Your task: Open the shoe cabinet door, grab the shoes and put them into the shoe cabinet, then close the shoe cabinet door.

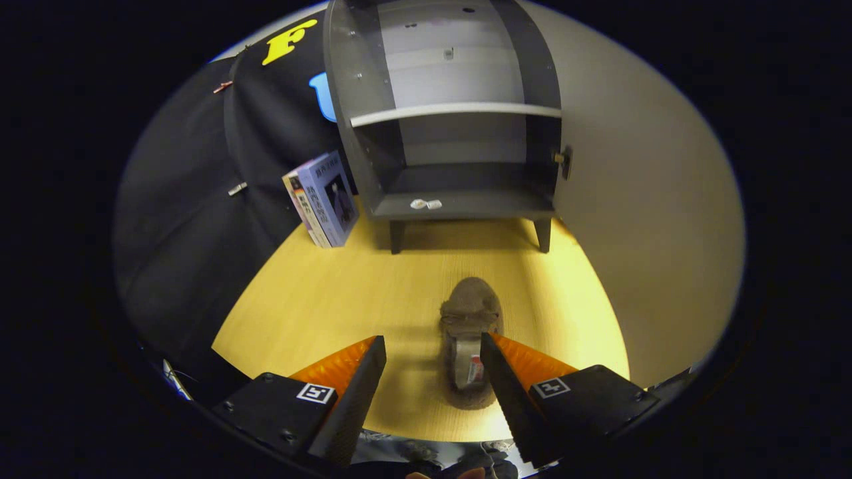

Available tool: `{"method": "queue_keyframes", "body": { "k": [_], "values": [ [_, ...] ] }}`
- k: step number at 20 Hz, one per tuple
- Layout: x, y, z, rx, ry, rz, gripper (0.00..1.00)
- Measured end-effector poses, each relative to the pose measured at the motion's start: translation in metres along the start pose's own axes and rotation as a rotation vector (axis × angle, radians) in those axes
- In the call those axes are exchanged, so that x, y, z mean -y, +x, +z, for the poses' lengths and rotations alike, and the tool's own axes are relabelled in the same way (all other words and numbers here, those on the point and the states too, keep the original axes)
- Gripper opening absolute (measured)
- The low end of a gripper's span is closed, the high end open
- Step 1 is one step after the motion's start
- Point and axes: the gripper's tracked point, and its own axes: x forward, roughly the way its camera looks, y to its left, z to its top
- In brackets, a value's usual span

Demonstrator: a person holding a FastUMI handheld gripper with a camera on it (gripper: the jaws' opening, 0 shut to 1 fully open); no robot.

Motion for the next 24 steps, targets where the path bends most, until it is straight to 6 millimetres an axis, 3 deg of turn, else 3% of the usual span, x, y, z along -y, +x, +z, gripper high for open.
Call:
{"method": "queue_keyframes", "body": {
  "k": [7,12,15,16,18,19,21,24],
  "values": [
    [0.009,0.085,-0.046,-0.091,-0.002,-0.062,0.92],
    [0.01,0.132,-0.033,-0.03,0.02,-0.089,0.85],
    [0.022,0.152,-0.026,0.013,0.024,-0.143,0.52],
    [0.03,0.154,-0.023,0.021,0.029,-0.171,0.42],
    [0.027,0.161,-0.019,0.026,0.063,-0.146,0.2],
    [0.027,0.159,-0.018,0.031,0.062,-0.145,0.2],
    [0.029,0.151,-0.012,0.033,0.036,-0.139,0.06],
    [0.03,0.126,0.012,0.071,0.016,-0.136,0.06]
  ]
}}
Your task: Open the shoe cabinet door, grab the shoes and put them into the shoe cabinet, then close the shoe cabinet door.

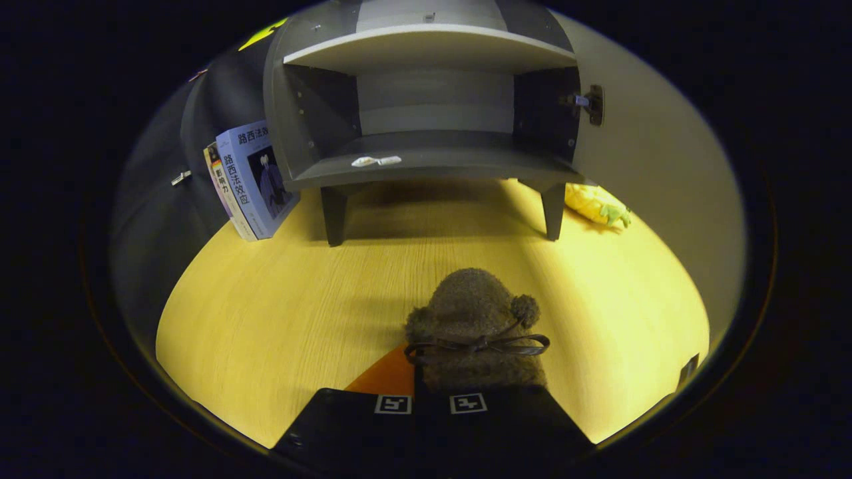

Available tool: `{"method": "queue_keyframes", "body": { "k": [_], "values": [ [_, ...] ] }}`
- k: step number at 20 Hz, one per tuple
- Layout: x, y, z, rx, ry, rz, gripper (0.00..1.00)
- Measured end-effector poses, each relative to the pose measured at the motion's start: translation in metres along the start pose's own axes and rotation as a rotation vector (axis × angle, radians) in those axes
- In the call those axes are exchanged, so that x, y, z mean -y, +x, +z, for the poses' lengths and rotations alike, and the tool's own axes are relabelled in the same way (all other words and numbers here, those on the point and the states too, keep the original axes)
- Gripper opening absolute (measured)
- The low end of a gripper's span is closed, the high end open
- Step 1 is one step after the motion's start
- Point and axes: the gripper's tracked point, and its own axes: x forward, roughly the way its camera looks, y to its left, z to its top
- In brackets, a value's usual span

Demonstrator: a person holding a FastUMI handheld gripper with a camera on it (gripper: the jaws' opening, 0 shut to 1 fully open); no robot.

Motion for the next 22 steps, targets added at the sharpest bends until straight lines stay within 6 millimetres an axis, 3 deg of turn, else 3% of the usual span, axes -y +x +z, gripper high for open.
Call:
{"method": "queue_keyframes", "body": {
  "k": [7,12,18,22],
  "values": [
    [-0.006,-0.088,0.104,0.102,-0.017,0.026,0.06],
    [-0.019,-0.131,0.181,0.144,0.023,0.044,0.06],
    [-0.034,-0.148,0.266,0.187,0.034,0.087,0.06],
    [-0.042,-0.131,0.321,0.192,0.005,0.094,0.06]
  ]
}}
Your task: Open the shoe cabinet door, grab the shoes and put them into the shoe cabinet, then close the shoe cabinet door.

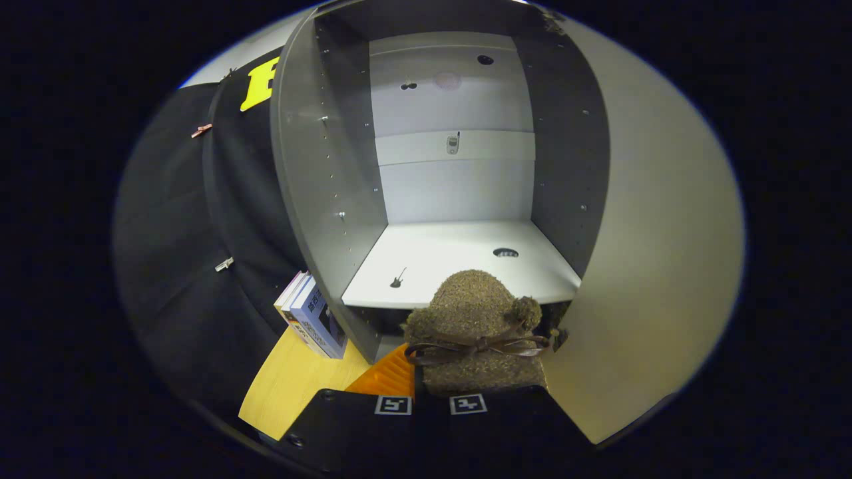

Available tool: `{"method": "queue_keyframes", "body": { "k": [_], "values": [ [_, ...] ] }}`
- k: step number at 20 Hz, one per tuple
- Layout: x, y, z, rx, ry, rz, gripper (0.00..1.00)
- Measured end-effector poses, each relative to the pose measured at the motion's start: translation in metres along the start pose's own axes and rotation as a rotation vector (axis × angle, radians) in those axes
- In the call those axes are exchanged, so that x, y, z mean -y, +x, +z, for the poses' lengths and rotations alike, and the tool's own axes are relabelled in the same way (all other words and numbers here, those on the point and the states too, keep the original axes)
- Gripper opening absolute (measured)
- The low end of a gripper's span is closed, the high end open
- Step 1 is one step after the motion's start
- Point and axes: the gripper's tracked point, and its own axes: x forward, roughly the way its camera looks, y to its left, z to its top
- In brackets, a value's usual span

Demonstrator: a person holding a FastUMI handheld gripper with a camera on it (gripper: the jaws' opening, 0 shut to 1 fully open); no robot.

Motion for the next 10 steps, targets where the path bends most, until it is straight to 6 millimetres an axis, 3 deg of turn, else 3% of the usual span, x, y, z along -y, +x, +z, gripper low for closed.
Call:
{"method": "queue_keyframes", "body": {
  "k": [10],
  "values": [
    [0.017,0.126,0.078,-0.028,-0.009,-0.054,0.06]
  ]
}}
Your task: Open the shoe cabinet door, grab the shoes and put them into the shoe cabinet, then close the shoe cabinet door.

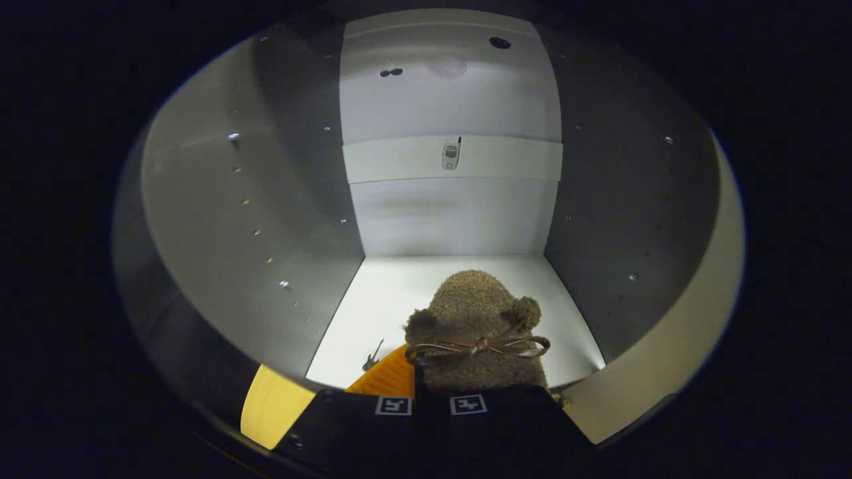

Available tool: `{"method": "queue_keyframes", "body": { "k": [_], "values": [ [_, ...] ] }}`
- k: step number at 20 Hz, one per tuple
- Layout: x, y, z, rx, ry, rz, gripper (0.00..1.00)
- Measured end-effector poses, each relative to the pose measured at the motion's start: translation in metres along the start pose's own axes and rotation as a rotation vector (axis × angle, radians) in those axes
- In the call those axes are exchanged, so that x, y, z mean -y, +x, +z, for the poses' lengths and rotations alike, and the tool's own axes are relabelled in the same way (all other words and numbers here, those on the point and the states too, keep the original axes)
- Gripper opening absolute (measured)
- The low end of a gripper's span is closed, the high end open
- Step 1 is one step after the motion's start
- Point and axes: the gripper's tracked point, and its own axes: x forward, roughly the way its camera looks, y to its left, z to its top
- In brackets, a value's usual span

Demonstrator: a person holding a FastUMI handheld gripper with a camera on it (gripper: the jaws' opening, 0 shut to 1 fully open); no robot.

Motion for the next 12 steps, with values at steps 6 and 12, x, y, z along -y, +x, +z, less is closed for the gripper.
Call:
{"method": "queue_keyframes", "body": {
  "k": [6,12],
  "values": [
    [0.012,0.076,0.012,-0.028,0.018,-0.044,0.06],
    [0.021,0.114,0.002,-0.062,-0.007,-0.077,0.07]
  ]
}}
